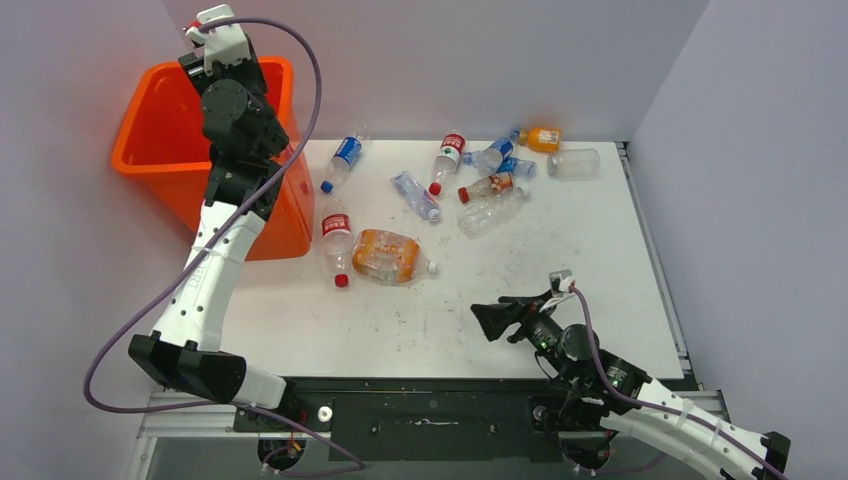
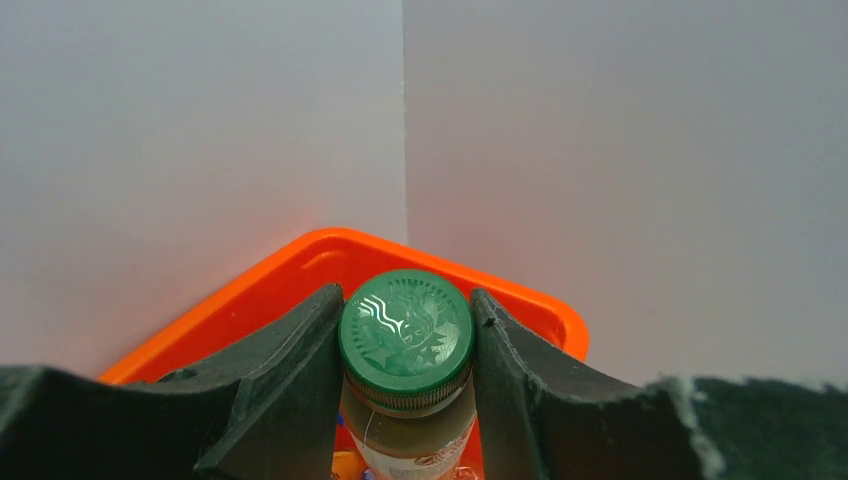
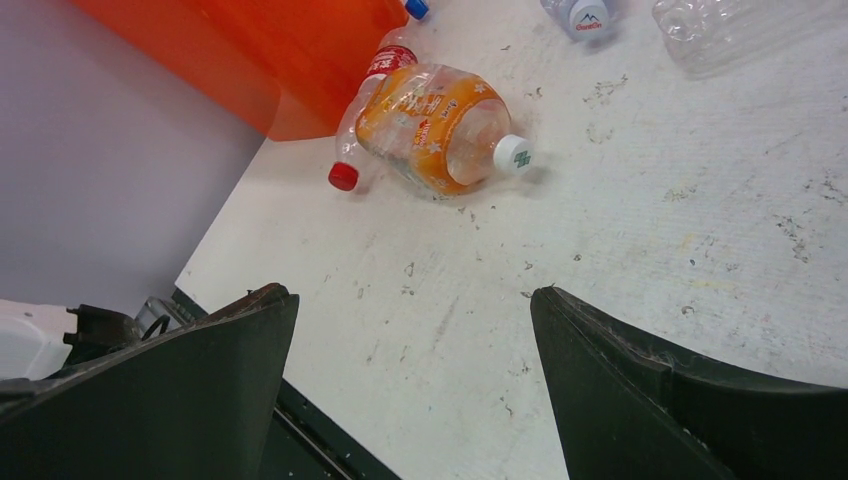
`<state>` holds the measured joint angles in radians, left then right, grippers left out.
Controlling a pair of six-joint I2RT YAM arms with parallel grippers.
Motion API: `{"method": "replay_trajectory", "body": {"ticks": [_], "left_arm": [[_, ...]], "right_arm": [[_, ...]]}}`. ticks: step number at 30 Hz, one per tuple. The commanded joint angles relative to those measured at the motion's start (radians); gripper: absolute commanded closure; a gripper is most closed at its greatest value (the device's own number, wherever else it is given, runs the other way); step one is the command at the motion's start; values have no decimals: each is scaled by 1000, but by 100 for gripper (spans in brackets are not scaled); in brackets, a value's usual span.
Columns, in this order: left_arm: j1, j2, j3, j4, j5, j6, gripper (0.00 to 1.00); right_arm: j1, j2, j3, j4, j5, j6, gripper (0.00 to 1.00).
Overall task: Put the plastic bottles in the bin
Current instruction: Place the plastic bottle in the trash bin, then pick up the plastic bottle at the center of the board.
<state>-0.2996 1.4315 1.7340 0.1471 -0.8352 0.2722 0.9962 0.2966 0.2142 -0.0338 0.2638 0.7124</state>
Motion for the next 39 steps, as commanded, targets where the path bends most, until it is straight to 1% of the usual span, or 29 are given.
{"method": "replay_trajectory", "body": {"ticks": [1,2,3,4,5,6,9,10,13,15,18,20,23,25,27,29,33,35,37,39], "left_arm": [[51,4,-11,14,0,-123,99],[58,7,-20,0,6,-144,89],[60,8,-23,-11,12,-155,73],[62,8,-23,-21,20,-158,57],[60,5,-19,-30,31,-169,36],[56,-6,-12,-35,35,-179,24],[16,-45,17,-30,53,-175,0],[-11,-65,25,-24,63,-157,3],[-150,-129,25,0,105,-77,4],[-252,-183,7,-47,172,-57,4],[-375,-271,-49,-222,344,-106,4],[-422,-305,-86,-368,466,-173,4],[-444,-342,-194,-554,642,-255,4],[-445,-377,-303,-616,725,-306,4],[-447,-412,-422,-634,790,-320,4],[-447,-450,-562,-621,827,-327,4],[-447,-522,-760,-549,878,-349,4],[-446,-558,-841,-496,891,-360,4],[-444,-592,-903,-448,886,-373,4],[-443,-621,-948,-416,860,-390,4]], "right_arm": [[4,-36,-3,50,-31,-31,10],[3,-41,-1,44,-32,-33,10],[4,-48,1,38,-32,-37,10],[4,-52,5,37,-33,-39,10],[4,-54,8,8,-35,-42,10],[3,-58,13,-7,-34,-46,10],[3,-62,28,-27,-23,-60,10],[3,-60,37,-30,-18,-65,10],[4,-35,55,-29,17,-72,10],[4,-5,67,-22,59,-68,10],[4,43,92,-2,98,-87,10],[4,91,128,-10,76,-147,10],[3,219,192,-22,35,-213,10],[4,319,225,-6,18,-238,10],[4,413,256,17,15,-251,10],[4,511,277,42,26,-257,10],[0,665,302,143,52,-248,10],[-17,731,300,211,35,-224,10],[-64,798,293,296,-28,-178,9],[-166,865,271,429,-149,-100,7]]}}
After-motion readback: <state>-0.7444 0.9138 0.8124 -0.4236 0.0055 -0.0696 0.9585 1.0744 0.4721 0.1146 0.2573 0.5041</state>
